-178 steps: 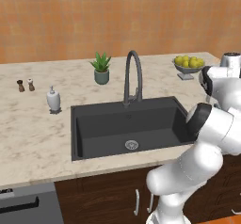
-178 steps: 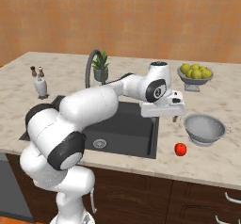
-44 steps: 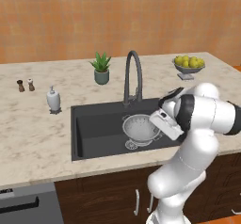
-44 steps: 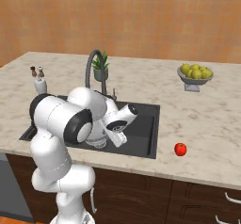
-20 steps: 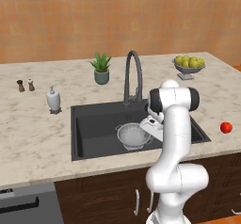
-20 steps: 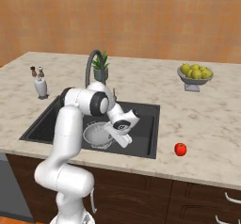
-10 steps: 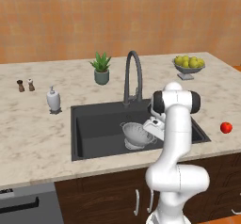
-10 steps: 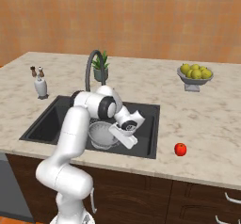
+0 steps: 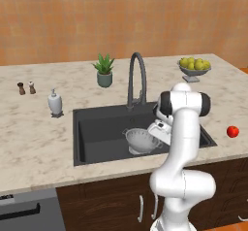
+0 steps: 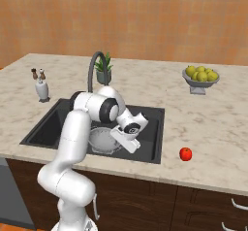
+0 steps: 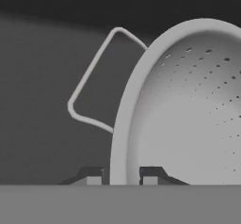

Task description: Put the colander in the sink, put the apple in the colander, and turn on the sink faucet and pour water over the colander.

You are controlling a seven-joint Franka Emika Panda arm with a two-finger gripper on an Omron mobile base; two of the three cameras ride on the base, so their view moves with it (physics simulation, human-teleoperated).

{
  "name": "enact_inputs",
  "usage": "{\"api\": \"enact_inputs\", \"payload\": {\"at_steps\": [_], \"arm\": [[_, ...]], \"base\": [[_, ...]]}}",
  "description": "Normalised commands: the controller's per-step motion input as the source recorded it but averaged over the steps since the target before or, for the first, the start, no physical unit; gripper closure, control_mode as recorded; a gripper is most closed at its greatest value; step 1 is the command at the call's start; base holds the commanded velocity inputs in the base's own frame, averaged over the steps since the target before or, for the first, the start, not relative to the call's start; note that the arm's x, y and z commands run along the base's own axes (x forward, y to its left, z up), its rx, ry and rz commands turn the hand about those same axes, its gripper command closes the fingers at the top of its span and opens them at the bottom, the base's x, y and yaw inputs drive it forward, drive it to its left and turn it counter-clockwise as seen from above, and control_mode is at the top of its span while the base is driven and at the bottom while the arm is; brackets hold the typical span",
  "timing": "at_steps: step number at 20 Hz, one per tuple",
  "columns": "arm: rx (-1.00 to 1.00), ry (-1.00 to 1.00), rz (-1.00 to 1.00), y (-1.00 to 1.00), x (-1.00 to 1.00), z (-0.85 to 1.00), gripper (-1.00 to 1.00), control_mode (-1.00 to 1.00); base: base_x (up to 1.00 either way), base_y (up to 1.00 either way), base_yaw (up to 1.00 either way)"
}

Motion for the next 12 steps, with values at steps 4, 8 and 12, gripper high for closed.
{"api": "enact_inputs", "payload": {"at_steps": [4, 8, 12], "arm": [[0.00, -0.14, 0.08, 0.00, -0.73, 0.00, 1.00, -1.00], [0.00, -0.15, 0.07, 0.00, -0.31, -0.05, 1.00, -1.00], [0.00, -0.13, 0.02, -0.16, 0.09, -0.18, 1.00, -1.00]], "base": [[0.00, 0.00, 0.00], [0.00, 0.00, 0.00], [0.00, 0.00, 0.00]]}}
